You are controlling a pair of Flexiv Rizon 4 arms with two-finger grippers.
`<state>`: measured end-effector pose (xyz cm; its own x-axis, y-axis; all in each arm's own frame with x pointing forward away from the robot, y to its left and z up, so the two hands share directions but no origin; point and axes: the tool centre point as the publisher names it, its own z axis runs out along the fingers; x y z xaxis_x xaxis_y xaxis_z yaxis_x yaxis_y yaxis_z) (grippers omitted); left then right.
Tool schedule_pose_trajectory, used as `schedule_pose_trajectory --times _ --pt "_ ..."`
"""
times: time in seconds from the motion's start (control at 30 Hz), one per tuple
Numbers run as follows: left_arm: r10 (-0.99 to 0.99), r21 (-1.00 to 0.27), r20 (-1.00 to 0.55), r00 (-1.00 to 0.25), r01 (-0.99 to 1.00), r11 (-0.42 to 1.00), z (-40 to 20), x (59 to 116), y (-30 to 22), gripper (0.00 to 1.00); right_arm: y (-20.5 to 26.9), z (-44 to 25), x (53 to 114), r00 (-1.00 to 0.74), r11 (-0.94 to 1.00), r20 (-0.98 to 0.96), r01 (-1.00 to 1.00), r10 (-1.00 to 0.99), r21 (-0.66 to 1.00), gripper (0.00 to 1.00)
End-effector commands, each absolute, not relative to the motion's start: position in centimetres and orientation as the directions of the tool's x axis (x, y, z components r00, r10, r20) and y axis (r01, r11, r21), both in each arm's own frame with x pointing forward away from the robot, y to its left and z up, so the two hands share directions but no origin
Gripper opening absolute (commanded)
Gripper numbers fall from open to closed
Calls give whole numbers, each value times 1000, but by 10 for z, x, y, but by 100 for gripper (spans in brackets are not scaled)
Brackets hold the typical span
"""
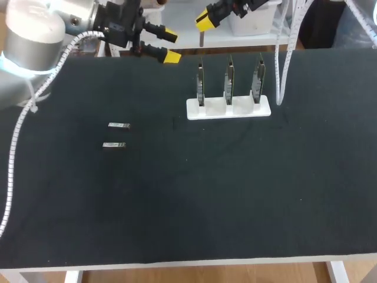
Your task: Pick up the optical module with the left hand, and insert it into the network port with the right hand.
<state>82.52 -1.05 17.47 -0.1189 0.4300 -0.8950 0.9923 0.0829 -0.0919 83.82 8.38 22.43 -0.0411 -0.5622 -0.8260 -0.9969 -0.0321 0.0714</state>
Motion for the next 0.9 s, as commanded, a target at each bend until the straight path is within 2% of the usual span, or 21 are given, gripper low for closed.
schedule_pose_trajectory --times 0.03,0.9 --pt "453 -86 -883 -123 991 102 175 816 -10 100 83 226 845 -41 -225 -825 -953 -564 201 0" --pt "549 -94 -823 -144 988 119 161 818 -10 100 85 227 842 -28 -241 -825 -950 -564 197 0"
